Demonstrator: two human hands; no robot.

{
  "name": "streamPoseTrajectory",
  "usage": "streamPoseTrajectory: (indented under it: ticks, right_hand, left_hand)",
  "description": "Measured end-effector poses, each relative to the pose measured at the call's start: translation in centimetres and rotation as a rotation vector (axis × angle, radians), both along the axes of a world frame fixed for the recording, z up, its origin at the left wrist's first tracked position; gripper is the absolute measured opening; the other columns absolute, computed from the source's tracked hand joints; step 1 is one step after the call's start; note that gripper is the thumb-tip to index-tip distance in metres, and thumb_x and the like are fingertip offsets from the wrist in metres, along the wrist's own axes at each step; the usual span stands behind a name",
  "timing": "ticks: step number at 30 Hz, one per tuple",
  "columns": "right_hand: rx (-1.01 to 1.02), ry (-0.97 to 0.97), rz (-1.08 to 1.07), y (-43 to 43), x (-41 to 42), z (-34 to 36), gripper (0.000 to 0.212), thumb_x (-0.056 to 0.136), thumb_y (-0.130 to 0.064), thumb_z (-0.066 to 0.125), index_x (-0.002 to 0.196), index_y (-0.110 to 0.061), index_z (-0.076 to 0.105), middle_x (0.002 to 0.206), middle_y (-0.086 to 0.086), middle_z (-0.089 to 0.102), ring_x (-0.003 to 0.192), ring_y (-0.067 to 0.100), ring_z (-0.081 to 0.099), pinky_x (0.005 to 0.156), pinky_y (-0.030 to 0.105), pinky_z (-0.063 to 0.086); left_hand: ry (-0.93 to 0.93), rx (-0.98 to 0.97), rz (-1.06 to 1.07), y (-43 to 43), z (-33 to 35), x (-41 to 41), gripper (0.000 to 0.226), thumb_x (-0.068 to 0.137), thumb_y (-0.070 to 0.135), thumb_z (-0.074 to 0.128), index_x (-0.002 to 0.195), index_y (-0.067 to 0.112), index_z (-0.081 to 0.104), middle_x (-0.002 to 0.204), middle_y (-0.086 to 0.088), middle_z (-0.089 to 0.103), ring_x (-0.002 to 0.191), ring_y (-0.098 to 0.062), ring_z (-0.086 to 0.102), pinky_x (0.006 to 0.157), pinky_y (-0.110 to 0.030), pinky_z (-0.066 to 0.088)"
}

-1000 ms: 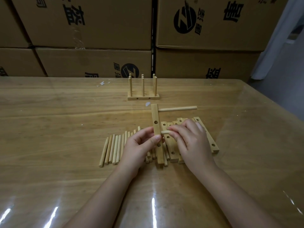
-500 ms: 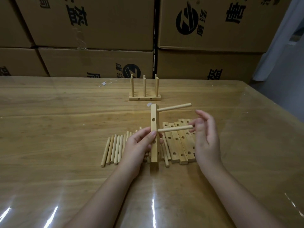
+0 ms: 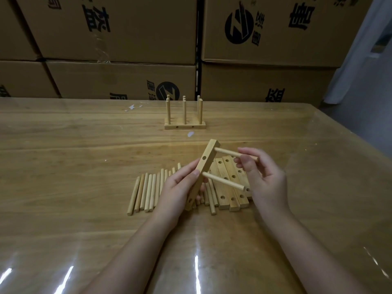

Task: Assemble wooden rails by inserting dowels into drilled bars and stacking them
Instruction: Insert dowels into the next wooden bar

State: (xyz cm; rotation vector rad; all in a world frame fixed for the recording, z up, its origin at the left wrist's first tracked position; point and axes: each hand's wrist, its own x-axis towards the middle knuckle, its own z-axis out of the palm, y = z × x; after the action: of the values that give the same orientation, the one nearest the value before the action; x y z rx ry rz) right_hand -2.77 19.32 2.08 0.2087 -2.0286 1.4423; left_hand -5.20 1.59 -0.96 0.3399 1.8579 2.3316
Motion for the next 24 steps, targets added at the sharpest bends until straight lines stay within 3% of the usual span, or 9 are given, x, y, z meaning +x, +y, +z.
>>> streamPoseTrajectory:
  ticks: [4, 6, 14, 24]
  right_hand:
    - [0.030, 0.044, -0.009, -0.02, -0.27, -0.19, 0.024, 0.089, -0.034, 0.049, 0.103, -0.020, 0.063, 0.089, 0.002, 0.069, 0.085, 0.010, 0.066, 0.075, 0.040, 0.055]
    - [0.036, 0.057, -0.017, 0.00, -0.38, -0.24, 0.021, 0.091, -0.029, 0.049, 0.102, -0.019, 0.063, 0.089, 0.002, 0.068, 0.084, 0.009, 0.066, 0.075, 0.039, 0.055]
    - [0.068, 0.092, -0.037, 0.17, -0.46, -0.35, 0.018, 0.093, -0.023, 0.049, 0.101, -0.016, 0.063, 0.087, 0.004, 0.067, 0.082, 0.010, 0.065, 0.074, 0.034, 0.056]
    - [0.061, 0.119, -0.044, 0.04, -0.57, -0.76, 0.020, 0.090, -0.025, 0.051, 0.103, -0.015, 0.064, 0.086, 0.002, 0.068, 0.081, 0.005, 0.066, 0.071, 0.023, 0.055]
  left_hand:
    - [0.027, -0.047, 0.016, 0.10, 0.24, 0.19, 0.024, 0.087, 0.038, 0.060, 0.107, 0.047, 0.069, 0.086, 0.000, 0.072, 0.070, -0.009, 0.065, 0.053, -0.019, 0.049]
    - [0.040, -0.056, 0.017, 0.13, 0.18, 0.19, 0.029, 0.081, 0.047, 0.063, 0.110, 0.044, 0.069, 0.086, 0.000, 0.071, 0.070, -0.010, 0.064, 0.052, -0.020, 0.048]
    - [0.040, -0.065, 0.015, 0.03, 0.22, 0.26, 0.025, 0.079, 0.041, 0.060, 0.101, 0.048, 0.071, 0.083, 0.003, 0.072, 0.067, -0.007, 0.064, 0.051, -0.020, 0.049]
    - [0.066, -0.093, 0.038, 0.13, 0.27, 0.57, 0.029, 0.080, 0.037, 0.058, 0.107, 0.039, 0.068, 0.081, 0.005, 0.071, 0.068, -0.006, 0.064, 0.054, -0.017, 0.049]
